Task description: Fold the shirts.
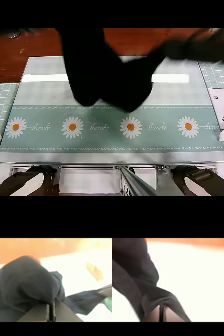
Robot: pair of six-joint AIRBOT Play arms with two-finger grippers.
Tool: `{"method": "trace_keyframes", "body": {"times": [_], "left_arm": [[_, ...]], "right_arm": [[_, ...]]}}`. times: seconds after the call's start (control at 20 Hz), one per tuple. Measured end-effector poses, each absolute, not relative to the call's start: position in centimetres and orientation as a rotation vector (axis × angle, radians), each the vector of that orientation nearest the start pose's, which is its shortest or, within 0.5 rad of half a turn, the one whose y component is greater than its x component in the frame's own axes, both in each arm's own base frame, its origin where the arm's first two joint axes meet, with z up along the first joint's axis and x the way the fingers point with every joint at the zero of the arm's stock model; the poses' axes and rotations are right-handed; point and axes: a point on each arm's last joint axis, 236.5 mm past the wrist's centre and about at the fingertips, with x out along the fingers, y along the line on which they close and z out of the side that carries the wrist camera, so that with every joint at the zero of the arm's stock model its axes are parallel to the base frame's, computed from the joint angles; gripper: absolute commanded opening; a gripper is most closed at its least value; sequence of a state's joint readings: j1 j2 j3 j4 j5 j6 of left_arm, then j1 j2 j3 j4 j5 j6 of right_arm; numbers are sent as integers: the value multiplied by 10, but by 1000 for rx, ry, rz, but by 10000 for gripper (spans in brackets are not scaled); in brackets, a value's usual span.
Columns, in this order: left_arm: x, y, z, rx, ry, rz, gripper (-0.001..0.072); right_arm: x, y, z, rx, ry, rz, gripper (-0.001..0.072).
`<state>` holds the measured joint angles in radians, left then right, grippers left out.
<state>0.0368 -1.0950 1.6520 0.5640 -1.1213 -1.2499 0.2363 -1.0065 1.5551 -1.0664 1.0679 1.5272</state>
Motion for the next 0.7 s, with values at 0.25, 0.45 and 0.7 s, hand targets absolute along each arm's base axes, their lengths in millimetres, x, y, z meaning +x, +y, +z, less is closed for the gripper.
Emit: {"method": "trace_keyframes", "body": {"times": [0.25, 0.45, 0.7], "left_arm": [[268, -132, 499, -147, 66, -660, 25], [196, -118, 521, -9, -21, -513, 25], [162, -111, 512, 23, -18, -442, 25]], "right_arm": [[261, 153, 487, 90, 160, 608, 26], [186, 126, 526, 29, 27, 578, 26], [154, 114, 516, -8, 54, 560, 26]]}}
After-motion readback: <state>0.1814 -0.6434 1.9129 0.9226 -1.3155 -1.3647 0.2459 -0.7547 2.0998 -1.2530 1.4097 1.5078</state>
